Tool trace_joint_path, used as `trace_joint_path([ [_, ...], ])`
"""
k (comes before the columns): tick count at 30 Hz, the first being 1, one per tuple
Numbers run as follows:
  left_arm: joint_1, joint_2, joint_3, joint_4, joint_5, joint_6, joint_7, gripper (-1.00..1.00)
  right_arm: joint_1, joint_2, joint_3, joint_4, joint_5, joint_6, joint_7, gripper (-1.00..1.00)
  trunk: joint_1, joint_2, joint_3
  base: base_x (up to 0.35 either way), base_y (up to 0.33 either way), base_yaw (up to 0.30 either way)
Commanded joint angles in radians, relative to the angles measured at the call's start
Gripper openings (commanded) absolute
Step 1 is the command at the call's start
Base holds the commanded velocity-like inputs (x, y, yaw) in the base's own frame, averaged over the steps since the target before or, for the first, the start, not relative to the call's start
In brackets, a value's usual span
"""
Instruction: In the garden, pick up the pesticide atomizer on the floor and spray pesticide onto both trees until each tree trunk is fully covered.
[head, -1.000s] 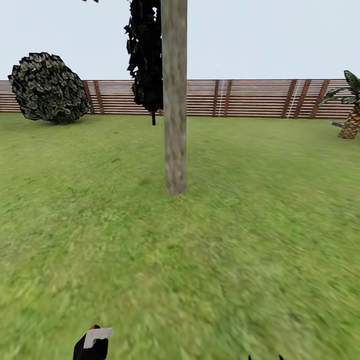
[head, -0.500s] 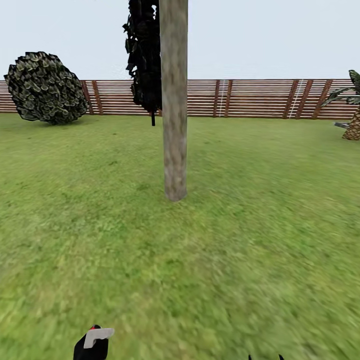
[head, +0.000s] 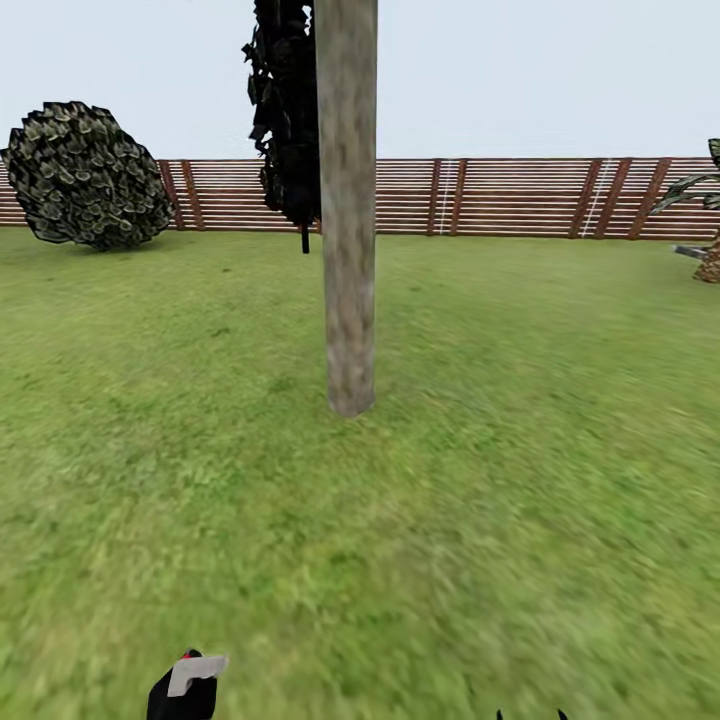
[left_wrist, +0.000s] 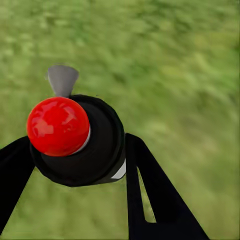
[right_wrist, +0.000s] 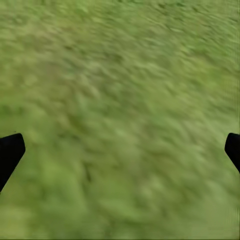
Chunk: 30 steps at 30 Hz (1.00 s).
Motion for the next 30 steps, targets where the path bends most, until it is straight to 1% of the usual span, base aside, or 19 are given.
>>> trace_joint_path([
  [1, 0.000, 0.000, 0.000, 0.000, 0.000, 0.000, 0.000, -1.00, 0.000, 0.000, 0.000, 0.000, 0.000, 0.000, 0.000, 1.00, 0.000, 0.000, 0.000, 0.345, 0.000, 0.000],
  [30, 0.000, 0.003, 0.001, 0.000, -0.001, -0.001, -0.002, -1.00, 0.000, 0.000, -0.001, 0.000, -0.001, 0.000, 0.000, 1.00, 0.000, 0.000, 0.000, 0.345, 0.000, 0.007],
])
